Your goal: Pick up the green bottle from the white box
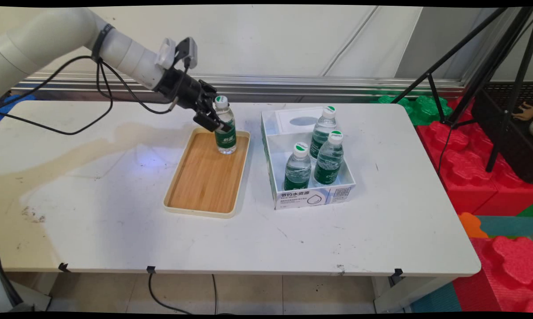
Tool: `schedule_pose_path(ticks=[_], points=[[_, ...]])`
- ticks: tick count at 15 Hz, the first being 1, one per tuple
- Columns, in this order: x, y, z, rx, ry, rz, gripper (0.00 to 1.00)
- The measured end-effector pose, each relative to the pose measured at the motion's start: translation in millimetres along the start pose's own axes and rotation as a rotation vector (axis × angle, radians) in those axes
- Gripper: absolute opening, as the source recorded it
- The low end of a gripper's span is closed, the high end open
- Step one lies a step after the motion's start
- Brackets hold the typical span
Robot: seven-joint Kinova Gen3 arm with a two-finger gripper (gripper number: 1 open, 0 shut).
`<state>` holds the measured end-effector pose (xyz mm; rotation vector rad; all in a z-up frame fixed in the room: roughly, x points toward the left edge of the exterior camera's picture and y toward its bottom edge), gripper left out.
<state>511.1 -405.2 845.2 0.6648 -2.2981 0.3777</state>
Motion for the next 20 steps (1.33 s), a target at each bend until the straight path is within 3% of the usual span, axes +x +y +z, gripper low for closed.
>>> schedule_pose_path(ticks=[7, 12, 20], points=[[20, 9, -33, -0.011, 0.041, 0.035, 1.0], [49, 23, -55, -0.028, 0.09, 0.077, 1.0], [96, 34, -30, -0.052, 0.143, 0.104, 1.0]])
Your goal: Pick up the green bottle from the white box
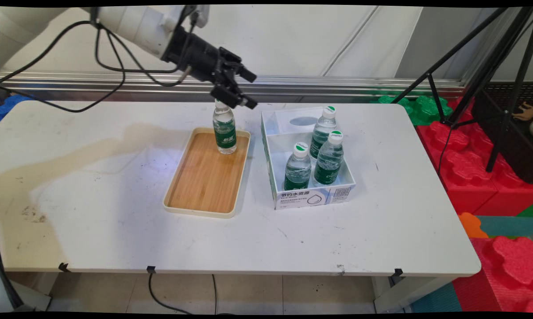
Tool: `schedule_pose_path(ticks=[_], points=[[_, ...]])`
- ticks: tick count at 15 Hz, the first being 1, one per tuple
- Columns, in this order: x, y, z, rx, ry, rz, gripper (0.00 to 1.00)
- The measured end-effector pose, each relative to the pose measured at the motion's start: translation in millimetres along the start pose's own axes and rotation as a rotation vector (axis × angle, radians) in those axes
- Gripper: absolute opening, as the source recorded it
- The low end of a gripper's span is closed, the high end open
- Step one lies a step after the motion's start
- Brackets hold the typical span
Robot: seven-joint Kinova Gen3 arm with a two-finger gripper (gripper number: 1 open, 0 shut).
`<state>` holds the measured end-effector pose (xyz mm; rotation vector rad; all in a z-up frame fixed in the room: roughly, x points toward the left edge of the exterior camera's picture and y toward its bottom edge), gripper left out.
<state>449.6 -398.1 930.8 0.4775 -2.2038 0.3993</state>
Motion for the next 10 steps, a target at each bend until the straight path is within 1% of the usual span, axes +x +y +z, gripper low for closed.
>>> schedule_pose_path(ticks=[5, 10], points=[[17, -6, 36, -0.013, 0.002, 0.014, 1.0], [26, -12, 72, -0.043, -0.019, 0.028, 1.0]])
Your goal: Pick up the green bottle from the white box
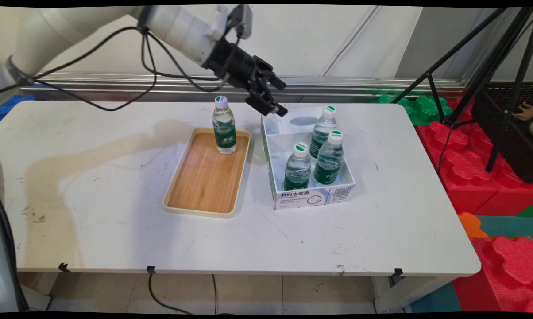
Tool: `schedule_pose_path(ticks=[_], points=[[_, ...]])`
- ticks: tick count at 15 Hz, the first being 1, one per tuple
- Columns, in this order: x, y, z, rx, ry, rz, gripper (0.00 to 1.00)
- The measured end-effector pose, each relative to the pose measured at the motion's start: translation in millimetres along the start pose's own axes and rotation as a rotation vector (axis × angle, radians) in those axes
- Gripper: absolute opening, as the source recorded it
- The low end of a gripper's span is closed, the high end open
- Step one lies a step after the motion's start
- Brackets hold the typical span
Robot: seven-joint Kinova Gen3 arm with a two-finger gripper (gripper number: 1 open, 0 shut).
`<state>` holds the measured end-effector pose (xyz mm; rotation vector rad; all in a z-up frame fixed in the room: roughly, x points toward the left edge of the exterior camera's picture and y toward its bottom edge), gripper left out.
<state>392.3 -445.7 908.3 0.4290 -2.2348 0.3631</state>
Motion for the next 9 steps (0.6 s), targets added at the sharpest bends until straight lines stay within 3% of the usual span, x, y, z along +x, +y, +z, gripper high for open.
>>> schedule_pose_path(ticks=[9], points=[[8, -12, 76, -0.061, -0.049, 0.025, 1.0]])
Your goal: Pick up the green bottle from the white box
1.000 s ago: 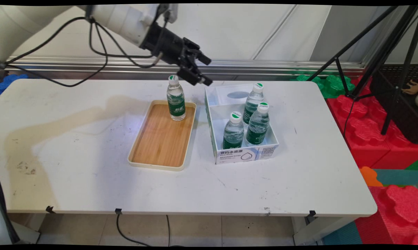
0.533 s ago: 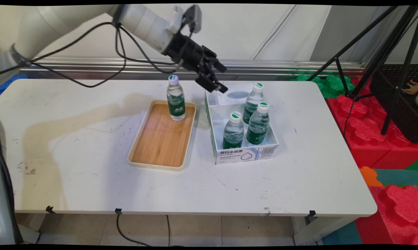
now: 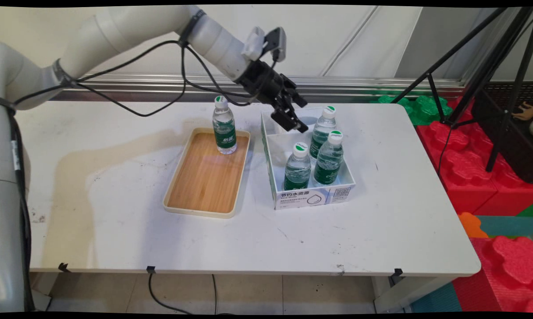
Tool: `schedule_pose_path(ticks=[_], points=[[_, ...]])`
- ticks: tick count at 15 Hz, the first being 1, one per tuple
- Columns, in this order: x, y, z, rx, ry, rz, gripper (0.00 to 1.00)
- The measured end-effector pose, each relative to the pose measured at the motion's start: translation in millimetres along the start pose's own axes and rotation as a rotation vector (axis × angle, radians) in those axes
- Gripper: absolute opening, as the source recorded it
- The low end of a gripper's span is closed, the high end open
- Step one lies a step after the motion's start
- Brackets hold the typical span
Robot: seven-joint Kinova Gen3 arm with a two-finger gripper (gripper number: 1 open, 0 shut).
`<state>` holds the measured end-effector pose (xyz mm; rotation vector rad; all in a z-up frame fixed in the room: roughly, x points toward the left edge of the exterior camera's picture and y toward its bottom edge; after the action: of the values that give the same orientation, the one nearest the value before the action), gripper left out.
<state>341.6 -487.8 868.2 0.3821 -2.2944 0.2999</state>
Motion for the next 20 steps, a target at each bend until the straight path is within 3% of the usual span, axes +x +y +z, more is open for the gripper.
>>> schedule_pose_path(ticks=[11, 20], points=[[2, -15, 68, -0.037, -0.026, 0.007, 1.0], [1, -24, 90, -0.056, -0.02, 0.0, 1.0]])
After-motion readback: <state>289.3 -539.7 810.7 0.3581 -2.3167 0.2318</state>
